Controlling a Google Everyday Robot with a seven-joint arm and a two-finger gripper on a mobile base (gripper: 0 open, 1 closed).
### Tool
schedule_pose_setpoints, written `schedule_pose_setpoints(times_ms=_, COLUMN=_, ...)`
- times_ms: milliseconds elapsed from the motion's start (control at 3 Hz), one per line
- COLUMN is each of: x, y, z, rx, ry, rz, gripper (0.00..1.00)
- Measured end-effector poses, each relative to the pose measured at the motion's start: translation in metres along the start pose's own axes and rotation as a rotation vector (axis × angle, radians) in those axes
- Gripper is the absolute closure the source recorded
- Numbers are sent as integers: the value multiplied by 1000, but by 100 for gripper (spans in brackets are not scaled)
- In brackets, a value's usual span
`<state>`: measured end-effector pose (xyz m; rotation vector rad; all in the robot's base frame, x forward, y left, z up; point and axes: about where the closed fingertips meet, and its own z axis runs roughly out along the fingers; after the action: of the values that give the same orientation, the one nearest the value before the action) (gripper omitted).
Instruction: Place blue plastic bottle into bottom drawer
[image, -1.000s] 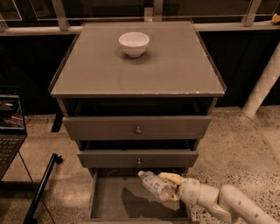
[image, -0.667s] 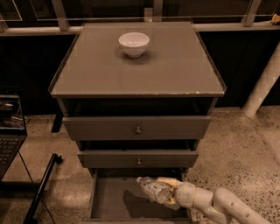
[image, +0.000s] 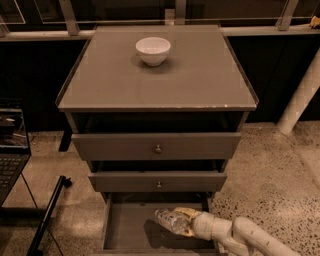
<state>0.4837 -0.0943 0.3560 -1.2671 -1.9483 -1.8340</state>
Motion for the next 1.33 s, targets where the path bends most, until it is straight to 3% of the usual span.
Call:
schedule_pose_setpoints(times_ms=667, x=-36, y=-38, z=18, rx=93, ry=-114, rz=47, gripper=100)
schedule_pose_setpoints(times_ms=1333, x=-64, y=-59, z=19, rx=159, ry=-175, rz=74, gripper=100)
